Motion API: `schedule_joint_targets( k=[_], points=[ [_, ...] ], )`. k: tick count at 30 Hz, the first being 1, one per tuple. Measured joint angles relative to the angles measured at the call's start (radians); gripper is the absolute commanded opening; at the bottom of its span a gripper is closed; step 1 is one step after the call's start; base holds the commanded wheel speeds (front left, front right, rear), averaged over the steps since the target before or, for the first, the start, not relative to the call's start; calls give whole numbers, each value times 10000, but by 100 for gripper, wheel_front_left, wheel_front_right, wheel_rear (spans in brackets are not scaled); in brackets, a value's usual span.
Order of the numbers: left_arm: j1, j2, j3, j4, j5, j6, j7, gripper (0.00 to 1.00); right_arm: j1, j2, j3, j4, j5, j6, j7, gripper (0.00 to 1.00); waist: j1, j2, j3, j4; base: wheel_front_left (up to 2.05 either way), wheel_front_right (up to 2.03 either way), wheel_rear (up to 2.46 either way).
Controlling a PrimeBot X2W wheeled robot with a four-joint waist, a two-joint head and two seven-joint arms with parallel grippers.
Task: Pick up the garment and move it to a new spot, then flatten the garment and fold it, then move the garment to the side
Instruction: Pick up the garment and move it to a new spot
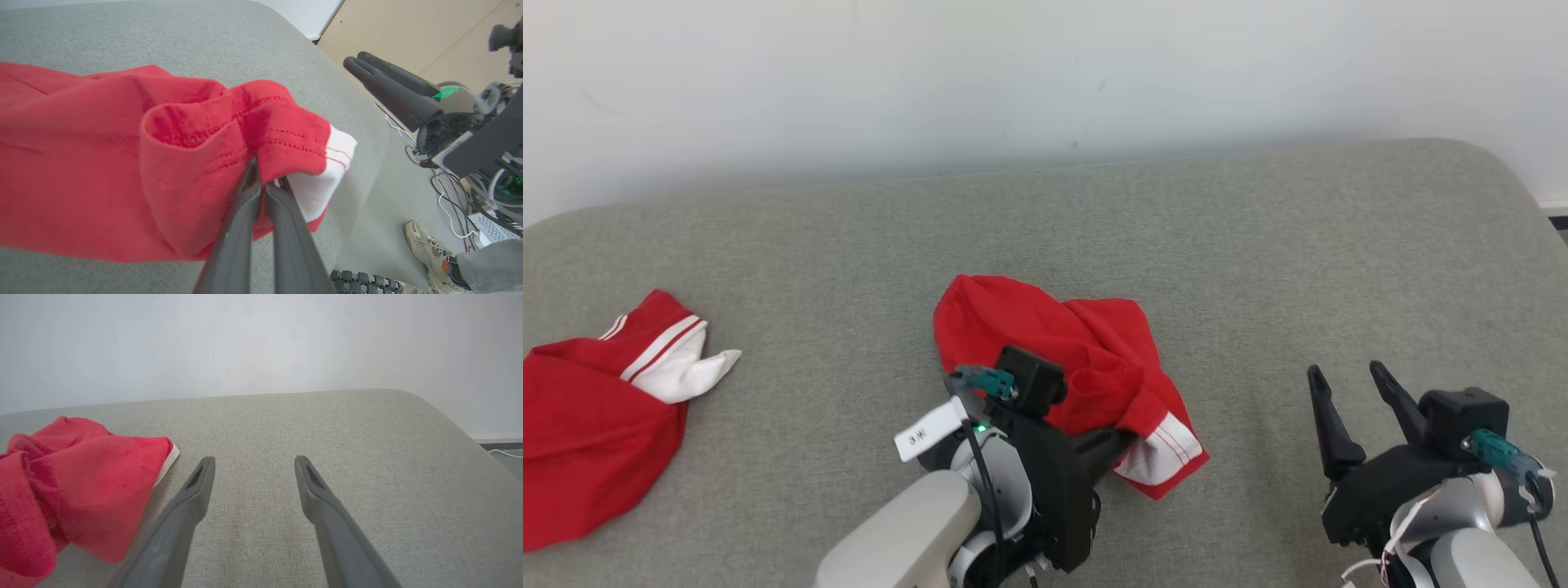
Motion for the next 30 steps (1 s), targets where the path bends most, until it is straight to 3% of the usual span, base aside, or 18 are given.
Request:
schedule_joint_targets(
  k=[6,7,8,9,24,30],
  points=[
    [16,-207,-658,1041,33,0,-631,0,-343,58,247,61,-44,92,17,100,0,0,47,-403,0,0,0],
    [11,-198,-807,1152,71,0,-658,36,-335,50,240,61,-54,92,52,100,0,0,46,-463,0,0,0],
    [6,-211,-920,1260,169,0,-734,89,-326,38,232,59,-54,92,82,100,0,0,45,-517,0,0,0],
    [-4,-247,-959,1354,236,0,-838,100,-302,17,186,48,-54,92,82,100,0,0,45,-563,0,0,0],
    [-224,-336,-1244,1290,558,0,-2290,100,45,65,-117,176,6,75,-81,100,0,0,-80,-82,0,0,0],
    [-161,155,-792,1325,623,247,-2897,100,163,134,-98,293,21,75,-146,100,0,0,-271,175,0,0,0]
  ],
)
